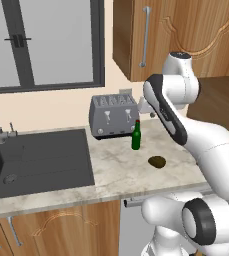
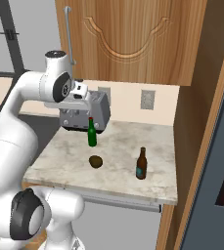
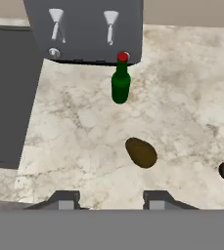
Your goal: Place the beers on the top shelf of the fridge to keep them out of children's reach, and place the avocado on lower shelves for easy access.
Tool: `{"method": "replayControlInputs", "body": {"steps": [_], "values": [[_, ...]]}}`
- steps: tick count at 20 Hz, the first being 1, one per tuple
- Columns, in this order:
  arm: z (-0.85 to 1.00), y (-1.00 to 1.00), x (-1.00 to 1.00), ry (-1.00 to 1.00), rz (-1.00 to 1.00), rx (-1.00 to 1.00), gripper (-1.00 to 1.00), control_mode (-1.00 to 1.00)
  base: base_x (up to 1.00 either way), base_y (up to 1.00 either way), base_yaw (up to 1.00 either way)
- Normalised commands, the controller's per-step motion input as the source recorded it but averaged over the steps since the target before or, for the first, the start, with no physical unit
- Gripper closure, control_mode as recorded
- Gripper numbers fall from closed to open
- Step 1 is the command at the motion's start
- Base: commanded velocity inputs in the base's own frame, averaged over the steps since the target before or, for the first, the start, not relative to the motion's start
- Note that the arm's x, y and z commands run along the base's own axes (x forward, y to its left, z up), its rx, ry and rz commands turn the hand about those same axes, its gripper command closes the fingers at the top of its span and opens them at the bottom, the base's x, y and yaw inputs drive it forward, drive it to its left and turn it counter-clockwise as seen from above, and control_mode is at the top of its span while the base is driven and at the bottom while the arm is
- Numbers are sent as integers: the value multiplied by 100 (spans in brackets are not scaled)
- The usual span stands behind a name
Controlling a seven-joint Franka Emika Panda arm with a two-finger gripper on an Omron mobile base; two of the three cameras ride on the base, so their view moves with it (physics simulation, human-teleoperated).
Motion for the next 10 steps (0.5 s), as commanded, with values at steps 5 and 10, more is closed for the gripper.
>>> {"method": "replayControlInputs", "body": {"steps": [5,10], "values": [[-28,0,0,-19,0,1,-100,-100,0,0,0],[-66,0,-2,-30,0,5,-100,-100,0,0,0]]}}
